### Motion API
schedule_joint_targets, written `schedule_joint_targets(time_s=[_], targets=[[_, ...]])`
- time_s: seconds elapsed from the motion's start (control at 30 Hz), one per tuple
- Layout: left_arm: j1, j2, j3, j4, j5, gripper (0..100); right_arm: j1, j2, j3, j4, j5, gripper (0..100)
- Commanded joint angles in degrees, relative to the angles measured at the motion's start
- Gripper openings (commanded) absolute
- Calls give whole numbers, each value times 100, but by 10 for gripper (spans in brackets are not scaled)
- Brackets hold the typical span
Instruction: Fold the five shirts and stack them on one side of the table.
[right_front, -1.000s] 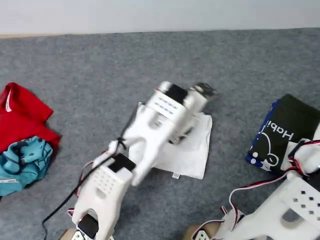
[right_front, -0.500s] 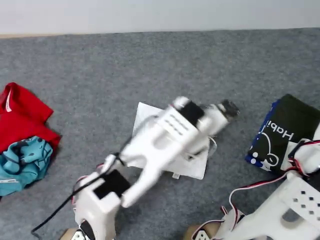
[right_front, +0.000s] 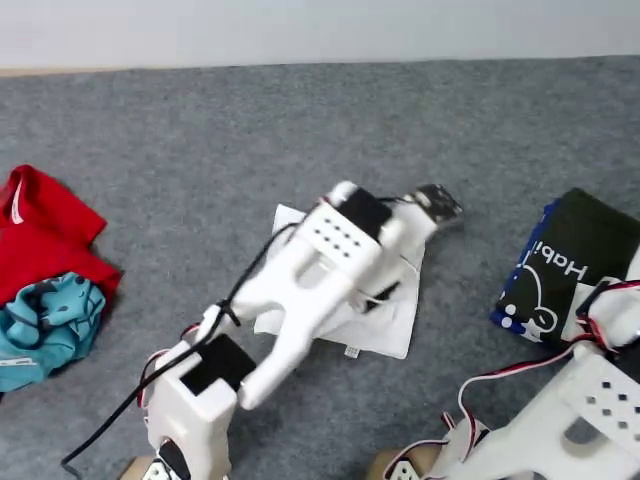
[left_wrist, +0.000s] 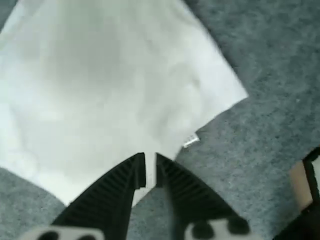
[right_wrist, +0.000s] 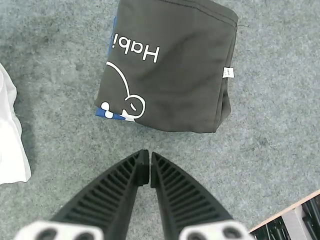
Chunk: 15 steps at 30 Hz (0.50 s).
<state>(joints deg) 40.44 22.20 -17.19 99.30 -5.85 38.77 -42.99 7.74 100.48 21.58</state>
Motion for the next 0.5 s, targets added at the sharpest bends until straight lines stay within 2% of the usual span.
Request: schedule_joint_targets(time_s=[0.0, 0.33, 0.47], targets=[[255, -70, -22, 123, -26, 148, 31, -101, -237, 207, -9, 11], [290, 589, 136, -369, -316, 166, 31, -101, -237, 207, -18, 10], [299, 905, 101, -571, -334, 84, 31, -101, -237, 207, -18, 10]])
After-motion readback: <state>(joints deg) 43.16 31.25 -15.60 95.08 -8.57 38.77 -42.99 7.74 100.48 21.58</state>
